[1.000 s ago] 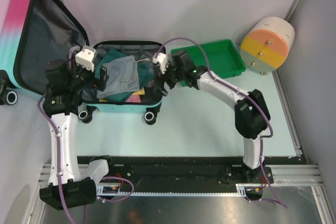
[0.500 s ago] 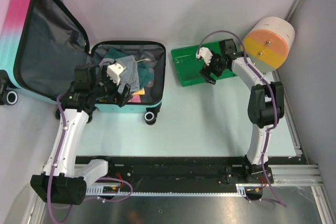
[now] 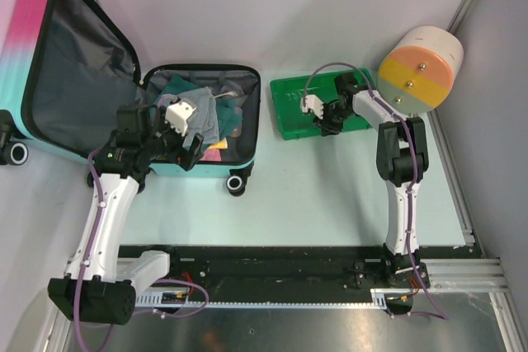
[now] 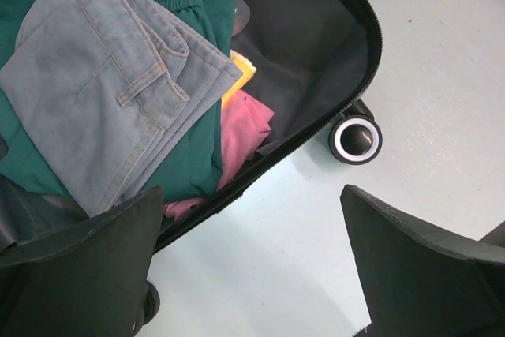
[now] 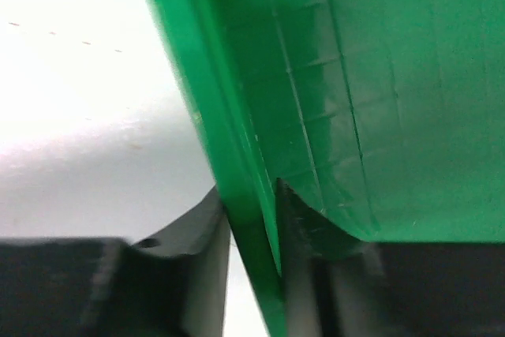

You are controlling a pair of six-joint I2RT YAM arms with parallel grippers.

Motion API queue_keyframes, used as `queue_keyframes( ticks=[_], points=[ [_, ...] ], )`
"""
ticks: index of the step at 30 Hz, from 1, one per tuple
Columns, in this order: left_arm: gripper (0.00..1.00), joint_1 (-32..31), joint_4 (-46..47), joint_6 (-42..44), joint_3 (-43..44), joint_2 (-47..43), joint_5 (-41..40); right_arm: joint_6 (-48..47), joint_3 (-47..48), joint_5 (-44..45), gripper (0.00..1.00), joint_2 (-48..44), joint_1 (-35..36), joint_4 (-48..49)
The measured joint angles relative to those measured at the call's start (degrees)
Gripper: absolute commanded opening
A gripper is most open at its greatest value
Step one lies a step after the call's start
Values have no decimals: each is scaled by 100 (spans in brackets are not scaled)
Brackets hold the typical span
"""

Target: Open, take out, and arrange the luggage

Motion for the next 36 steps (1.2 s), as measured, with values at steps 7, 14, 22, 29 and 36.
queue_keyframes(
  ticks=[7, 14, 22, 29, 36],
  points=[
    [96, 0, -26, -323, 59, 162, -125, 116, -1305, -389, 9, -815, 503, 144],
    [85, 31, 208, -629, 527, 1134, -354, 907, -2492, -413, 11, -1681, 1145, 479],
    [94, 9, 619, -640, 1185, 2592, -538, 1392, -2924, -382, 68, -2140, 1360, 343],
    [100, -339, 743, -273, 1296, 3073, -988, 1799, -2966, -483, 85, -2367, 1139, -55],
    [100, -835, 837, -297, 1285, 3311, -1486, 2188, -2990, -581, 85, -3423, 404, -155]
  ],
)
